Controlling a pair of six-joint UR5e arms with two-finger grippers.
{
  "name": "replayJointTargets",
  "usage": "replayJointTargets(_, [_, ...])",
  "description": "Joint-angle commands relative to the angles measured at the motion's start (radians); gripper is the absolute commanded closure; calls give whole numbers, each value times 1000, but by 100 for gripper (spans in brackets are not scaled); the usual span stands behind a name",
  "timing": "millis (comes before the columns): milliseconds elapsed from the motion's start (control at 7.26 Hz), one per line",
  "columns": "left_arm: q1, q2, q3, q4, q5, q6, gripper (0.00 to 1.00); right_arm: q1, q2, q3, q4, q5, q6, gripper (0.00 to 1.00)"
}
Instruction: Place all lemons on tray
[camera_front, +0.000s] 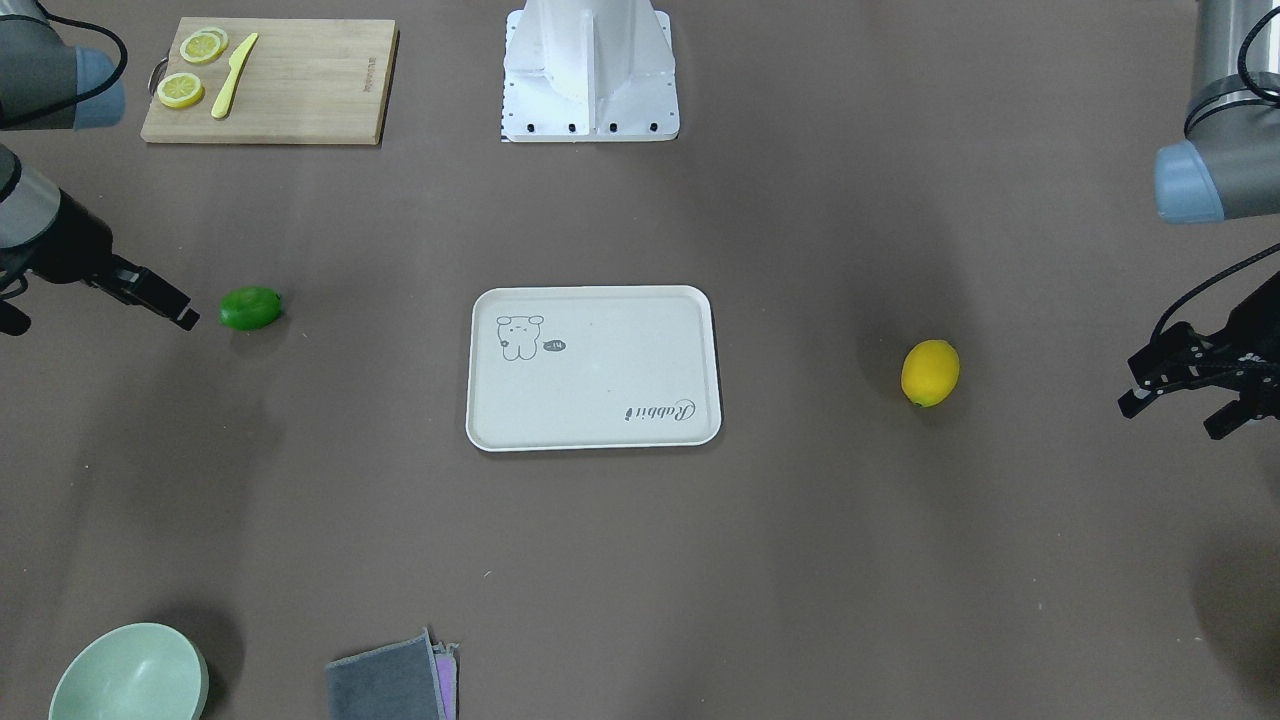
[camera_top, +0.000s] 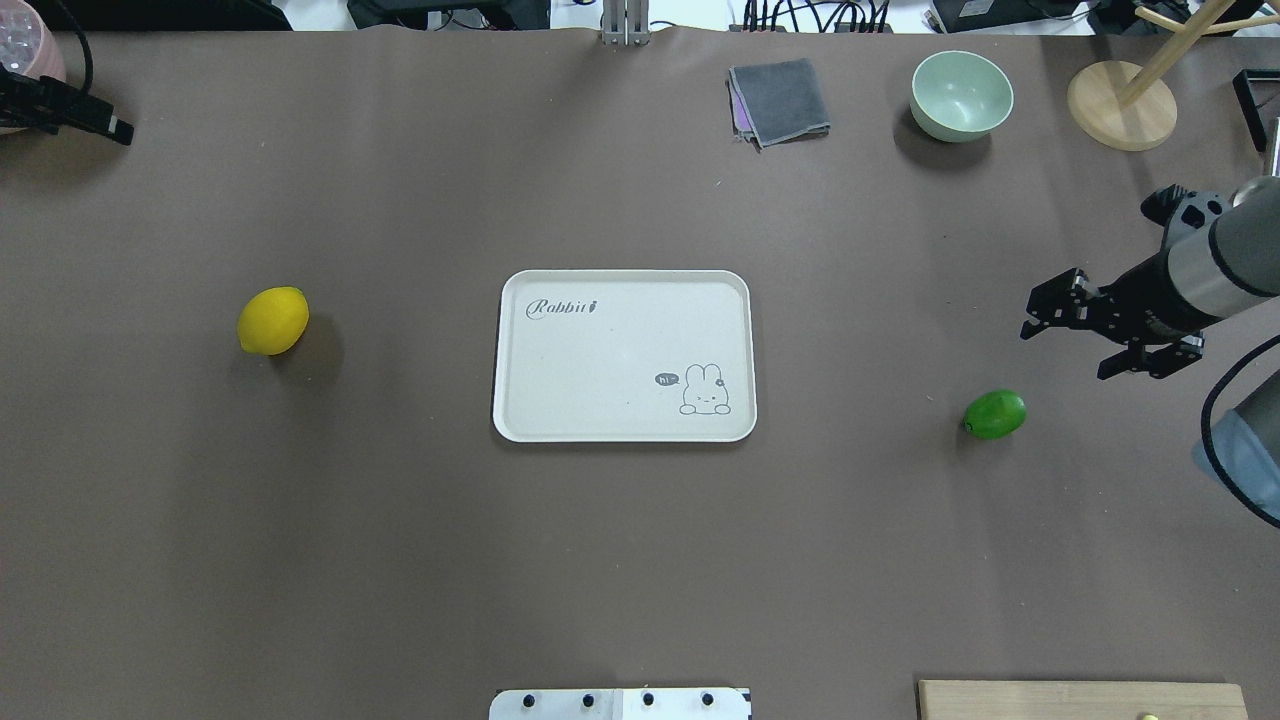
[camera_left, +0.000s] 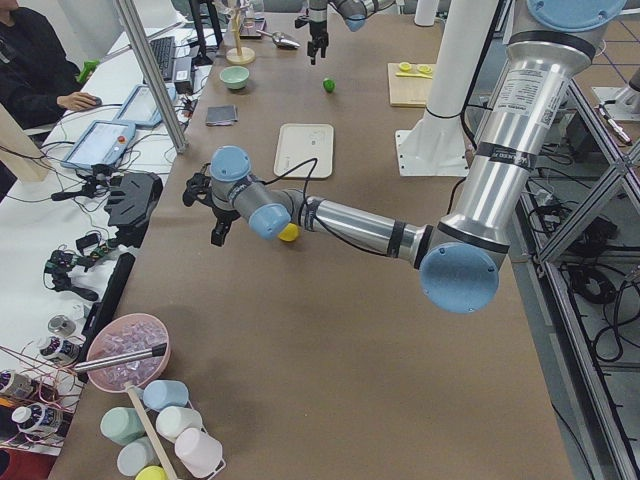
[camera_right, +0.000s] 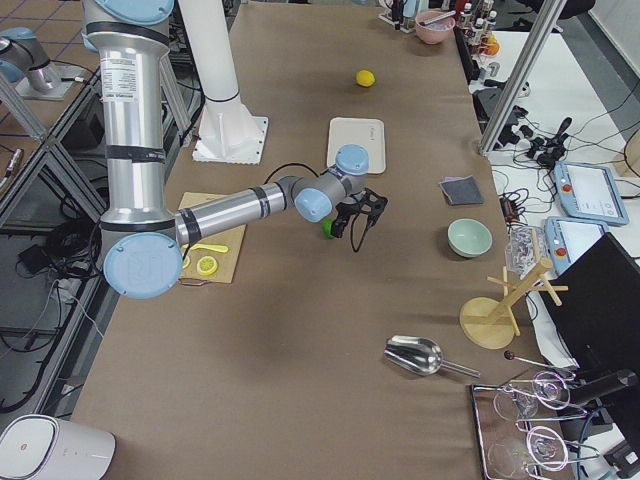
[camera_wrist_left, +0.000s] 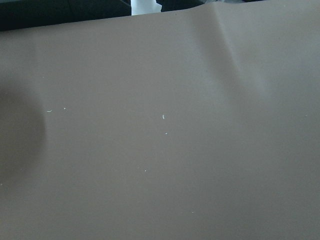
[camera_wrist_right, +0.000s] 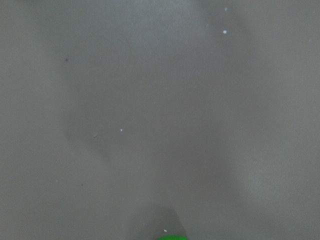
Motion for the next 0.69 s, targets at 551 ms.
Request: replayJointTargets(551, [116, -66, 8, -5, 7, -27, 2, -129, -2, -15, -16, -101, 85, 0])
